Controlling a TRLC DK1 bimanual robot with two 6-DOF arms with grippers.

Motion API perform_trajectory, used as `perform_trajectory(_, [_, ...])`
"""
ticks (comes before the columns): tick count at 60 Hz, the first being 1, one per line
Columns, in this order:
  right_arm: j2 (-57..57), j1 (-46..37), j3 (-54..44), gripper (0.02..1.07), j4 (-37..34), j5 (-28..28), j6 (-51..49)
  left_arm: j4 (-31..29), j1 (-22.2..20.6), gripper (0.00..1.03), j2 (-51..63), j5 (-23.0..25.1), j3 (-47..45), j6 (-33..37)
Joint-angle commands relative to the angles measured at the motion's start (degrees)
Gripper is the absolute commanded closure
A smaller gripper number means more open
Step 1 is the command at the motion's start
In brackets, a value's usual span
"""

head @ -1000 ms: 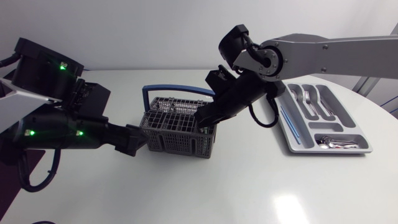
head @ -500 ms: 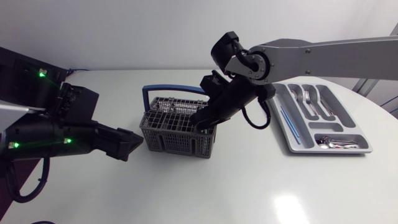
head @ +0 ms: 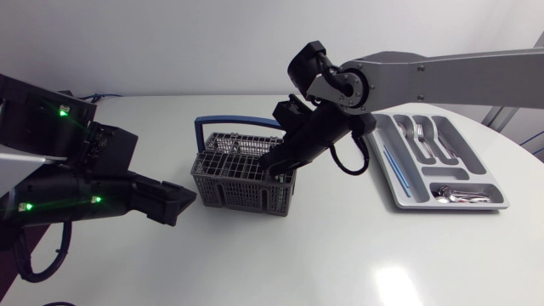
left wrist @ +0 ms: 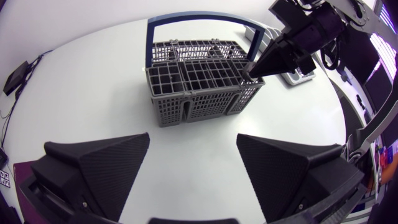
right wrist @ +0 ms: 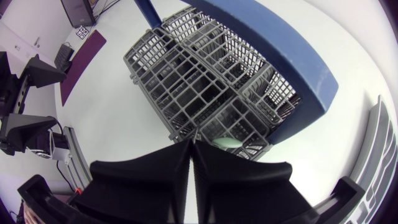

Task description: Unload the cutlery basket into the drawer organizer.

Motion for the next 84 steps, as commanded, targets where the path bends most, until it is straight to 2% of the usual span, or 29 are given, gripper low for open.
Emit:
perform_trajectory(1, [-0.8, 0.2, 1.0, 1.01, -0.1, 0.2, 0.8, 0.7, -0.4, 0.05, -0.6, -0.5, -1.2, 0.9])
perform_trajectory(39, [-9.5, -0.7, 0.3, 1.01, -1.1, -4.8, -0.2, 2.6, -0.3, 0.05, -6.8, -3.2, -3.8, 0.6])
perform_trajectory(73, [-22.5, -4.2, -3.5, 1.01, -5.4, -10.0, -2.3, 8.5, -0.4, 0.05, -17.6, -9.3, -12.9, 0.8])
perform_trajectory(84, [-26.9, -8.0, -6.5, 1.01, -7.5, -11.0, -4.9, 12.1, -0.4, 0.05, -20.7, -12.3, -16.2, 1.5])
